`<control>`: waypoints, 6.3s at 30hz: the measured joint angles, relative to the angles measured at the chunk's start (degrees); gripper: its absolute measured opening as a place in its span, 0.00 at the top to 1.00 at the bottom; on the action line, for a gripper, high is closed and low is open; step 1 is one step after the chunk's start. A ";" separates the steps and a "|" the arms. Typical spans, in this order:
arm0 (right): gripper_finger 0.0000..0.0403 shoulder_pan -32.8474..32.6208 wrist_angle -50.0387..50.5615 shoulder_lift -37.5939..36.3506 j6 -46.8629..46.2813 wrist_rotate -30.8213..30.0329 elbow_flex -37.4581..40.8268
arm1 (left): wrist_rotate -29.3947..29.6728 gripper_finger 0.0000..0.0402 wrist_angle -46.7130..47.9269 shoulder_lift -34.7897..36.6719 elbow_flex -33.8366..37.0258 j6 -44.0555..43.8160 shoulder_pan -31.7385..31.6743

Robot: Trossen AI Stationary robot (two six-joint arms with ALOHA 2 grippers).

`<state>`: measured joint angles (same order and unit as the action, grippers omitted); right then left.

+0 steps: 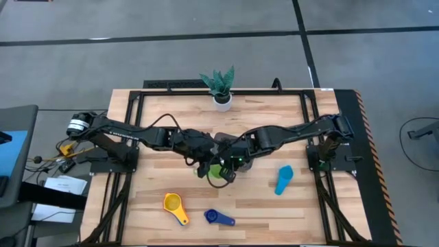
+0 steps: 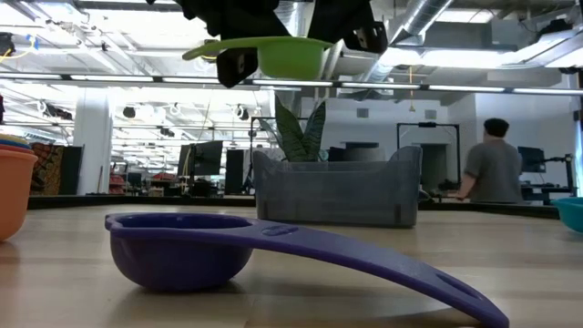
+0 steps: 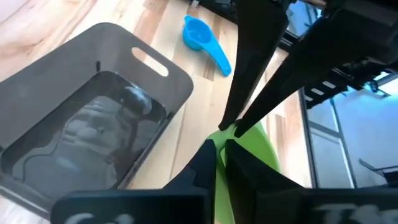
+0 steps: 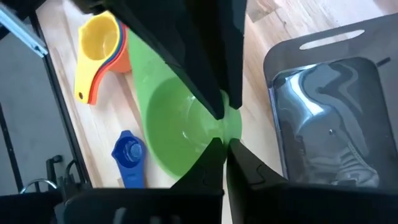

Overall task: Nest measuring cups in basket
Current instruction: Stack the green measuring cup on top of the yellow measuring cup, then stack the light blue measuring cup on top of the green measuring cup

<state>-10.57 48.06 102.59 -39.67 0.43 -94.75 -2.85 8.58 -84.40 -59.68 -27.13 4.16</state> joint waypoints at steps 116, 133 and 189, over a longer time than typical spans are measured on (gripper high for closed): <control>0.55 -9.68 10.92 -8.39 -20.03 -22.54 -1.04 | 19.52 0.73 11.32 -3.54 6.91 -81.06 45.48; 0.57 -16.20 15.08 -17.12 -46.41 -7.78 32.38 | 27.29 0.73 28.49 1.84 -3.25 -72.15 44.51; 0.98 -12.01 -7.24 -19.39 -22.02 -11.96 35.51 | 22.59 0.73 49.42 16.29 -4.44 -47.44 25.56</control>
<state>-22.58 40.82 83.19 -61.69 -11.54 -59.23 19.74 58.00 -68.11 -64.12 -74.57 29.72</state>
